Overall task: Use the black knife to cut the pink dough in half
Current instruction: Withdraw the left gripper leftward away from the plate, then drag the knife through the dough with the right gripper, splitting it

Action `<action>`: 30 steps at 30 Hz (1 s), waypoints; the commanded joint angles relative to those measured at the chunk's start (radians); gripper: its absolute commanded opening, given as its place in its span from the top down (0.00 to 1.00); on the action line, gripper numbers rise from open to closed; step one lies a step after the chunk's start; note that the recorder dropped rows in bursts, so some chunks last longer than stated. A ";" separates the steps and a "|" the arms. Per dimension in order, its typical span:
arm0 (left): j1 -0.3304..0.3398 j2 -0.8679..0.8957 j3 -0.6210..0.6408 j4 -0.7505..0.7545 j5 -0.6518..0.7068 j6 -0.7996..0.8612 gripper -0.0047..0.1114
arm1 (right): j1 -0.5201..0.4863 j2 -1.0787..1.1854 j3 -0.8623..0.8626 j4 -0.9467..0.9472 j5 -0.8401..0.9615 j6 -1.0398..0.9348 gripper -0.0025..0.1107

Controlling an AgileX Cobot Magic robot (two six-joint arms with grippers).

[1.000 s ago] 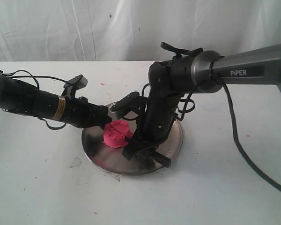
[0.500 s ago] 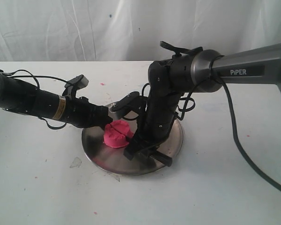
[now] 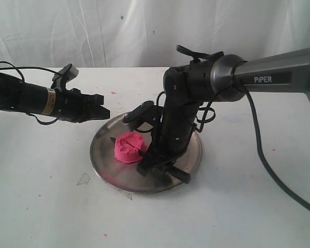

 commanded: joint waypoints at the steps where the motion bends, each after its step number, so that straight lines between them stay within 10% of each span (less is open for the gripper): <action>1: 0.014 -0.025 -0.004 0.011 -0.026 -0.008 0.96 | -0.003 -0.001 -0.022 -0.018 0.049 0.006 0.98; 30: 0.014 -0.030 -0.004 0.011 -0.043 -0.008 0.96 | -0.003 -0.001 -0.068 -0.107 0.300 0.030 0.98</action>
